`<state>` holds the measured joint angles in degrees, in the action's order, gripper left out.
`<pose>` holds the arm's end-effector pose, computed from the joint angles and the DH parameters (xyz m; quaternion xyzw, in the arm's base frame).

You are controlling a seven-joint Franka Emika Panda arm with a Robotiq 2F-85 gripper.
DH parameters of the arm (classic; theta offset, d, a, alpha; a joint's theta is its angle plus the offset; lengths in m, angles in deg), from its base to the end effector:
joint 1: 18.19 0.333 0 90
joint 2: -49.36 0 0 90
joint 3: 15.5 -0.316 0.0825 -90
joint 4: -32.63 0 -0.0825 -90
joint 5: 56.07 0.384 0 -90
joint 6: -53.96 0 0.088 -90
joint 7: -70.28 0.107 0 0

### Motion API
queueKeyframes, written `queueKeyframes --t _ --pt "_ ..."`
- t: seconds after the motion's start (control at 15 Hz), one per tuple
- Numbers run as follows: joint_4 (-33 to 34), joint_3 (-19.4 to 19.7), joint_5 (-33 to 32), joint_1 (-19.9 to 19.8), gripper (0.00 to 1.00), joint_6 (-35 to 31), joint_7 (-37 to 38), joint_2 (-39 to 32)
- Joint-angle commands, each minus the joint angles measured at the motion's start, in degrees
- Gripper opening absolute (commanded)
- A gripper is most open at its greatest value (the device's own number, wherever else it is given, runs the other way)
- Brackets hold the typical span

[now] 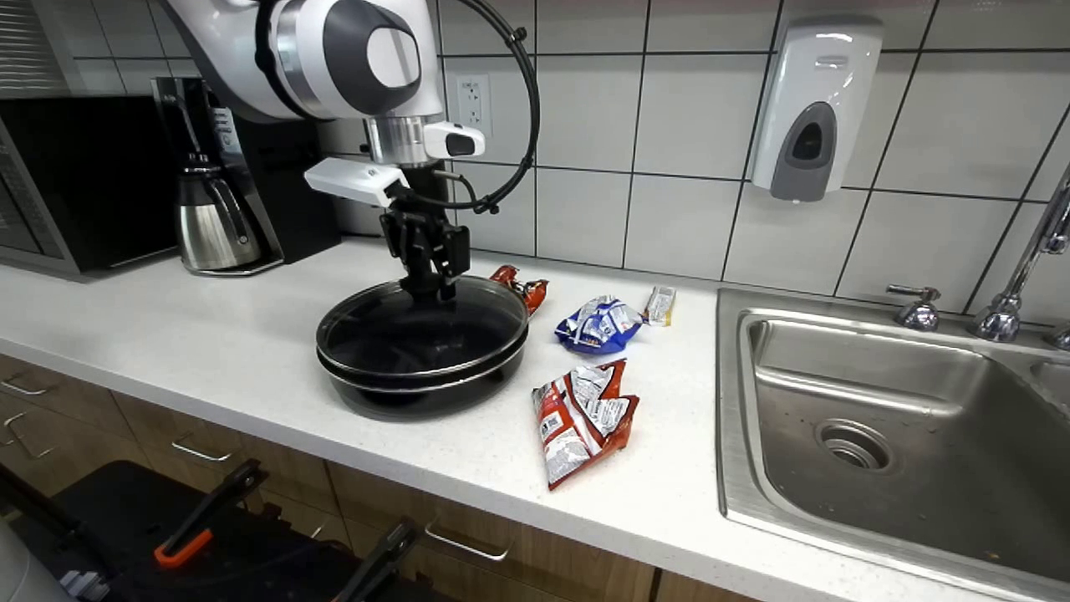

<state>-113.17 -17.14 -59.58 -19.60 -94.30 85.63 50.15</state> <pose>0.4598 0.0030 0.2810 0.9938 -0.1061 0.0304 0.0130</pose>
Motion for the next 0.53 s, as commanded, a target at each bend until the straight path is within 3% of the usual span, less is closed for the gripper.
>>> queueKeyframes --t 0.0,0.47 --pt "0.06 -0.32 -3.13 1.21 0.37 2.46 3.65 4.96" --pt "1.54 -3.08 -5.29 3.30 0.37 3.96 6.75 6.40"
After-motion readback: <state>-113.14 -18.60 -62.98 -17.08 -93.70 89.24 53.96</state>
